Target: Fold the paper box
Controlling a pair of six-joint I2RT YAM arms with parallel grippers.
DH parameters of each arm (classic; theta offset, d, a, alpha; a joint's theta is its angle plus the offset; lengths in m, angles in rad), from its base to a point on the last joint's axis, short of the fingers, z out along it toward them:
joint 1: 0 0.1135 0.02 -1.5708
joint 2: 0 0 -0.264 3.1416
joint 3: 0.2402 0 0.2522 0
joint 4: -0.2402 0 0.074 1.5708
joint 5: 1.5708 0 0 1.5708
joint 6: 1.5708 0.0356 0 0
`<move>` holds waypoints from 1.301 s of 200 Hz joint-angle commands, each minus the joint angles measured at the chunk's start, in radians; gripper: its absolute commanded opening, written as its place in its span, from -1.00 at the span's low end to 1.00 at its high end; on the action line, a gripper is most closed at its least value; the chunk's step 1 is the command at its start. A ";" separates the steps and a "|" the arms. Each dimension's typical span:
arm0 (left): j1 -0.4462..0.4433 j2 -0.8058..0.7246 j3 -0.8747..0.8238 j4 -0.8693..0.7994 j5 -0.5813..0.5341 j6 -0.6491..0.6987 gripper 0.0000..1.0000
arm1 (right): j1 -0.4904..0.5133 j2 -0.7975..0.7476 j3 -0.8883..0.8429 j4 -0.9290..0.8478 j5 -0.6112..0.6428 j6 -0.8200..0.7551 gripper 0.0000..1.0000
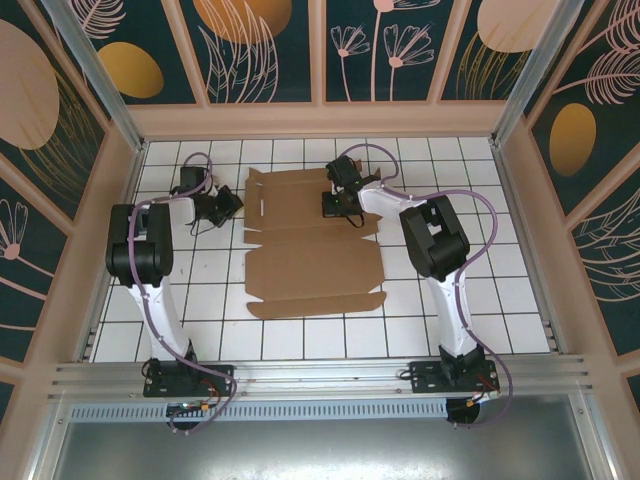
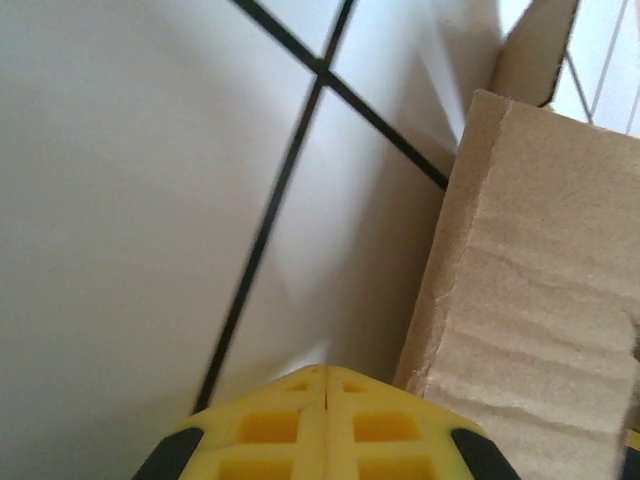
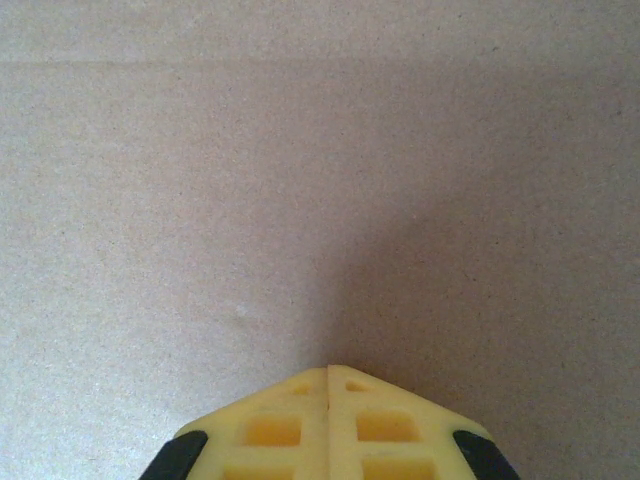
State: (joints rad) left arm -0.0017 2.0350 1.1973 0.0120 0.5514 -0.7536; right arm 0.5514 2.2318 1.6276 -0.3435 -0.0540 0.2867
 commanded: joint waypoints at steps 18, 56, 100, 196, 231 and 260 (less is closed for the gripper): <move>-0.098 -0.023 0.062 -0.019 0.094 -0.014 -0.89 | 0.012 0.103 -0.045 -0.151 -0.001 -0.019 -1.00; -0.148 0.007 0.111 -0.036 0.092 -0.016 -0.87 | 0.012 0.109 -0.037 -0.155 0.000 -0.020 -1.00; -0.195 0.132 0.151 -0.052 0.055 -0.013 -0.88 | 0.012 0.111 -0.028 -0.167 0.002 -0.024 -1.00; -0.194 0.251 0.104 -0.014 0.020 -0.039 -0.94 | 0.011 0.101 -0.028 -0.173 0.012 -0.024 -1.00; -0.194 0.158 0.135 -0.077 0.009 -0.012 -0.88 | 0.012 0.099 -0.029 -0.173 0.023 -0.024 -1.00; -0.189 -0.007 0.191 -0.215 -0.084 0.075 -0.62 | 0.012 0.094 -0.035 -0.170 0.023 -0.021 -1.00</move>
State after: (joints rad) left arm -0.2077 2.1490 1.3487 0.0082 0.6193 -0.7692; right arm 0.5541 2.2387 1.6428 -0.3546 -0.0532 0.2687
